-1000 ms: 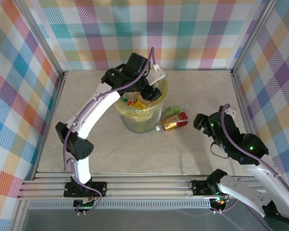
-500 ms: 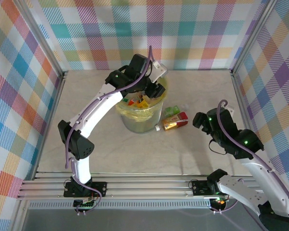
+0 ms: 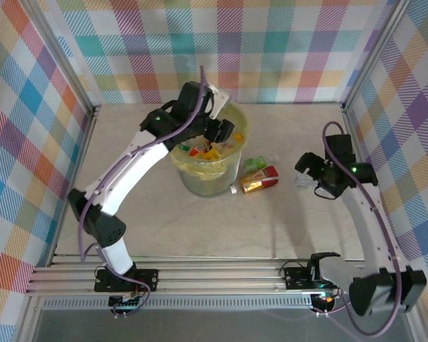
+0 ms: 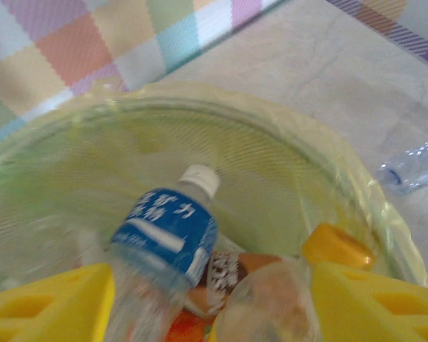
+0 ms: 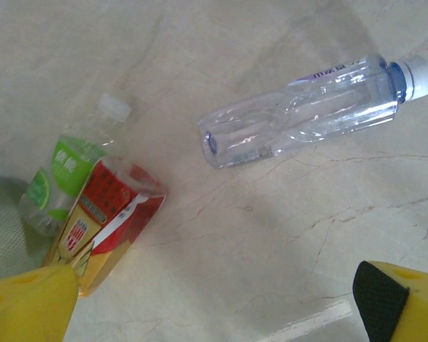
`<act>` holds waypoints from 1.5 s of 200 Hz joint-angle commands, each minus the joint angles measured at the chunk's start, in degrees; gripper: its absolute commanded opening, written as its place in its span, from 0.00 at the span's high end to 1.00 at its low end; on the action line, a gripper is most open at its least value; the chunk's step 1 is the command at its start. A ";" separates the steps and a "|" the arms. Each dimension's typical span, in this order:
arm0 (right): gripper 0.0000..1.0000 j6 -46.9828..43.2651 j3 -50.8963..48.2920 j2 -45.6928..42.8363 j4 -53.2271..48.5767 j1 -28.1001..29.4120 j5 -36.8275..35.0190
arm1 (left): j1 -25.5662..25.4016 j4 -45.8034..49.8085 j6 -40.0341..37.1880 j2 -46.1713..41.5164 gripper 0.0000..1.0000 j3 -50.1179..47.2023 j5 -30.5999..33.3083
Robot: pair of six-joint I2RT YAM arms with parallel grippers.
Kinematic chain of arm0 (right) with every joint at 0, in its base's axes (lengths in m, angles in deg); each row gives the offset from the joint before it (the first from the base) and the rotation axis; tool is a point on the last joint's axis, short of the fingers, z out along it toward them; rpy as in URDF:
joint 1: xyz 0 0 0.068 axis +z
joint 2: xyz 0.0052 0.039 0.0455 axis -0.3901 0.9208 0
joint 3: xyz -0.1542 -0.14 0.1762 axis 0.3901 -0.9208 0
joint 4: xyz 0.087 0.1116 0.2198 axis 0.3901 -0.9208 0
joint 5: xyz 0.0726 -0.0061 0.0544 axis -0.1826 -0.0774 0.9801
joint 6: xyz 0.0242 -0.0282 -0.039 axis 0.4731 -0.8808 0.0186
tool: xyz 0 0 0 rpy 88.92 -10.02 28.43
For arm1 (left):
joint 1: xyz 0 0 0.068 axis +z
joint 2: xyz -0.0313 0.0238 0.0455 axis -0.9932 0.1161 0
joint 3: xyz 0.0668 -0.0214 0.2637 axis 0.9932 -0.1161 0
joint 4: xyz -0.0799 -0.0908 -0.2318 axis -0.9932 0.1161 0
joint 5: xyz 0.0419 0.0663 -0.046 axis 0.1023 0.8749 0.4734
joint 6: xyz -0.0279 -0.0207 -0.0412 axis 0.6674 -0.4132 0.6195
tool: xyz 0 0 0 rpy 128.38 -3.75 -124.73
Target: Put the plastic bottles in the bin
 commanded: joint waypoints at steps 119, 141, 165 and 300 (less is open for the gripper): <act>0.00 6.55 2.43 24.03 7.22 -12.64 5.54 | -0.37 -15.33 10.40 -30.15 0.00 -32.17 8.30; 0.00 8.62 3.05 26.14 7.49 -12.70 4.06 | -0.37 -15.37 9.75 -29.89 0.00 -32.75 7.55; 0.00 10.46 4.34 28.23 6.73 -12.71 1.76 | -0.33 -15.27 9.05 -28.92 0.00 -32.63 5.46; 0.00 11.37 5.71 37.16 9.91 -12.80 2.82 | -0.36 -16.06 9.10 -28.59 0.00 -33.23 0.64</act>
